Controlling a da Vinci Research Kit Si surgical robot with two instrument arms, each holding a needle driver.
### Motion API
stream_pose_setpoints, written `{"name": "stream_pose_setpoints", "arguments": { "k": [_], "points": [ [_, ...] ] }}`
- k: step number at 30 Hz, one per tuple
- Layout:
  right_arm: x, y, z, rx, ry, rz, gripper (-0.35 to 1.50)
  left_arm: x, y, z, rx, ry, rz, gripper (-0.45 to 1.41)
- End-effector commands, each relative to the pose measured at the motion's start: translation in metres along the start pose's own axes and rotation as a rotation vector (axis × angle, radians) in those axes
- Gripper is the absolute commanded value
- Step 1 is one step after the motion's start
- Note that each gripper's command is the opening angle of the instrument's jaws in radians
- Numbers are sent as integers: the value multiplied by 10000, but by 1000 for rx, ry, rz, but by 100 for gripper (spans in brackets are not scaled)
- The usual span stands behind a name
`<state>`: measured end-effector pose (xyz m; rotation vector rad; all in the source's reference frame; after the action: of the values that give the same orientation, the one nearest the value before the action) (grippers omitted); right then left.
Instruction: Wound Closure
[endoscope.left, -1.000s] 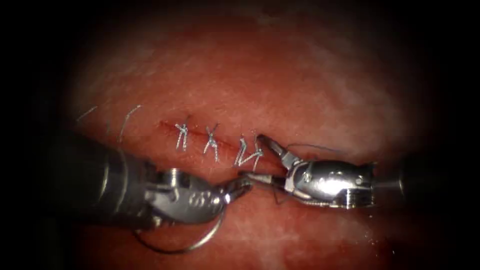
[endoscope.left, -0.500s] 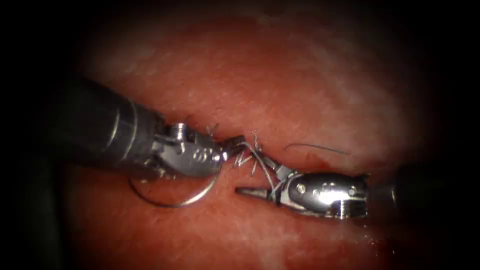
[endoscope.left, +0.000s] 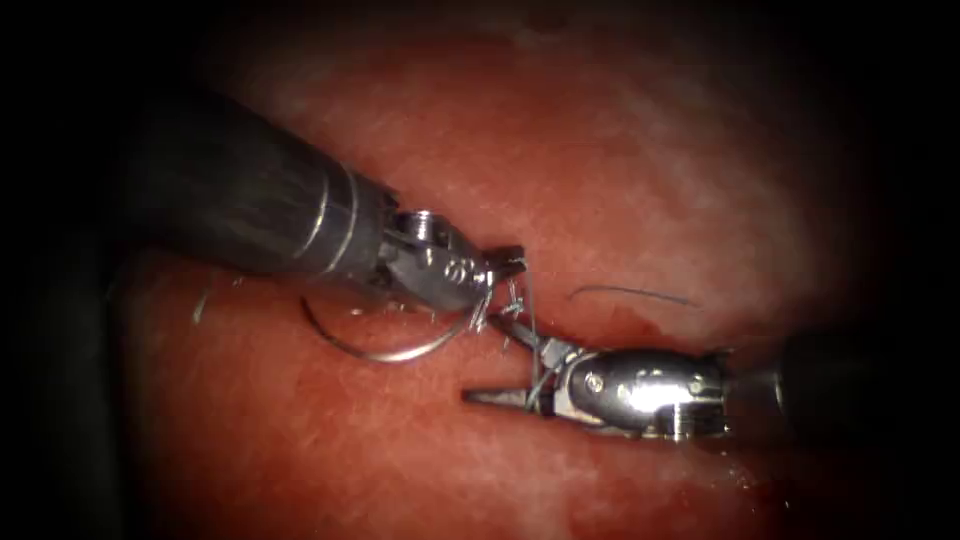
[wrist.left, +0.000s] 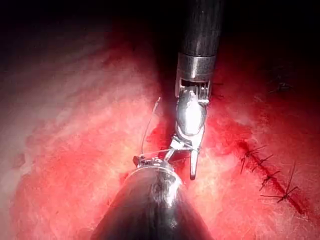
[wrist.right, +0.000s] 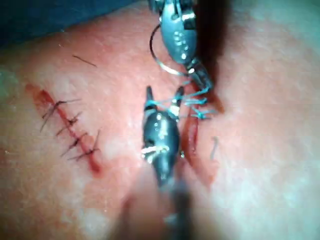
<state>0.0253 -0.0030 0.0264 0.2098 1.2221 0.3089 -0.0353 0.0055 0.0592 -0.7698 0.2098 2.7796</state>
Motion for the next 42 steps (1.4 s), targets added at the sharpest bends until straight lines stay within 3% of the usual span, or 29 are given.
{"name": "stream_pose_setpoints", "arguments": {
  "k": [1,9,15,18,21,28,42],
  "points": [
    [-5,-13,5,5,17,3,79,-7,14,10,-22,-5,14,-45],
    [-3,-4,-2,-11,111,8,74,-38,43,36,-97,7,61,-45],
    [1,7,-19,-69,179,24,68,-40,51,30,-116,36,74,-45],
    [-1,18,-38,-145,210,73,53,-38,64,18,-122,43,81,-45],
    [-9,20,-43,-186,196,157,32,-34,74,11,-123,44,82,-45],
    [-35,13,-36,-287,134,357,32,-5,109,-11,-127,48,75,-45],
    [-64,19,-37,-388,55,474,34,7,107,0,-126,50,70,-45]
  ]
}}
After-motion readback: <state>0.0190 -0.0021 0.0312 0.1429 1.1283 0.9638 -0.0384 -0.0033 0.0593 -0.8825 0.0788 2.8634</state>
